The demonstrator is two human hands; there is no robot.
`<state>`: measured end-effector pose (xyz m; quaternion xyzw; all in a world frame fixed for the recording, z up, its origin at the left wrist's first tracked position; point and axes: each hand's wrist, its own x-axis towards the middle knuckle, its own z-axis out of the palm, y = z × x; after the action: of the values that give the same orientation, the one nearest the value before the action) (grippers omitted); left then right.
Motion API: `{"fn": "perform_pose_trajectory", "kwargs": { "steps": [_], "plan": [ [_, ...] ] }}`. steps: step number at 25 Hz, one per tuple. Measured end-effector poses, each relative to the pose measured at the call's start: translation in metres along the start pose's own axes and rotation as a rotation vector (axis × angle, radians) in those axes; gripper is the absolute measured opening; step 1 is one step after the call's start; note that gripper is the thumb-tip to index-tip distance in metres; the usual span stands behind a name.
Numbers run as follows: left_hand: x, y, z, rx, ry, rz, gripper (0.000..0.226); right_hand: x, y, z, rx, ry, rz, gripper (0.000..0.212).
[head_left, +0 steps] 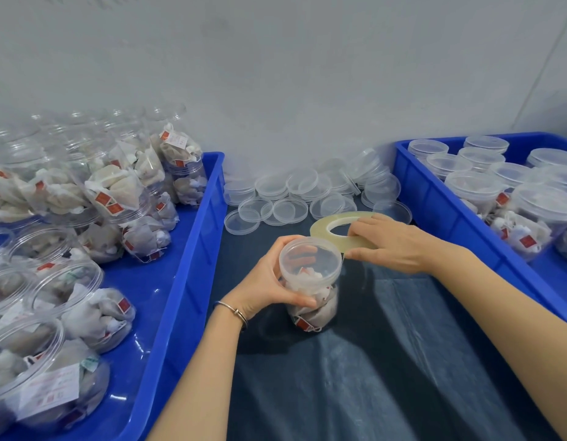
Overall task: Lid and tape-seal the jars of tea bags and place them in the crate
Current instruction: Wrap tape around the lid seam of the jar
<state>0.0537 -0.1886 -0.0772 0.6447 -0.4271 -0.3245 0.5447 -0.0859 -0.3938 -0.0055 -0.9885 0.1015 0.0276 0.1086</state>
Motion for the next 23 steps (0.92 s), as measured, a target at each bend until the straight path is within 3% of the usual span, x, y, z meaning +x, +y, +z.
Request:
{"fn": "perform_pose_trajectory", "kwargs": {
  "steps": [5, 10, 14, 21, 23],
  "plan": [
    [-0.004, 0.0, -0.004, 0.007, -0.074, -0.003, 0.09, -0.006, 0.009, -0.007, -0.218, 0.057, -0.061, 0.052],
    [-0.002, 0.004, -0.004, 0.015, -0.111, 0.0, 0.092, -0.012, 0.017, -0.008, -0.218, 0.033, -0.111, 0.045],
    [-0.004, 0.008, -0.005, 0.004, -0.136, -0.001, 0.093, -0.008, 0.014, 0.004, -0.116, 0.071, -0.058, 0.018],
    [-0.018, 0.025, -0.01, 0.079, -0.003, -0.051, 0.107, -0.004, 0.009, 0.019, -0.055, 0.141, -0.012, 0.025],
    [-0.022, 0.034, -0.007, 0.249, 0.016, -0.042, 0.104, -0.005, 0.01, 0.02, -0.07, 0.147, -0.014, 0.025]
  ]
}}
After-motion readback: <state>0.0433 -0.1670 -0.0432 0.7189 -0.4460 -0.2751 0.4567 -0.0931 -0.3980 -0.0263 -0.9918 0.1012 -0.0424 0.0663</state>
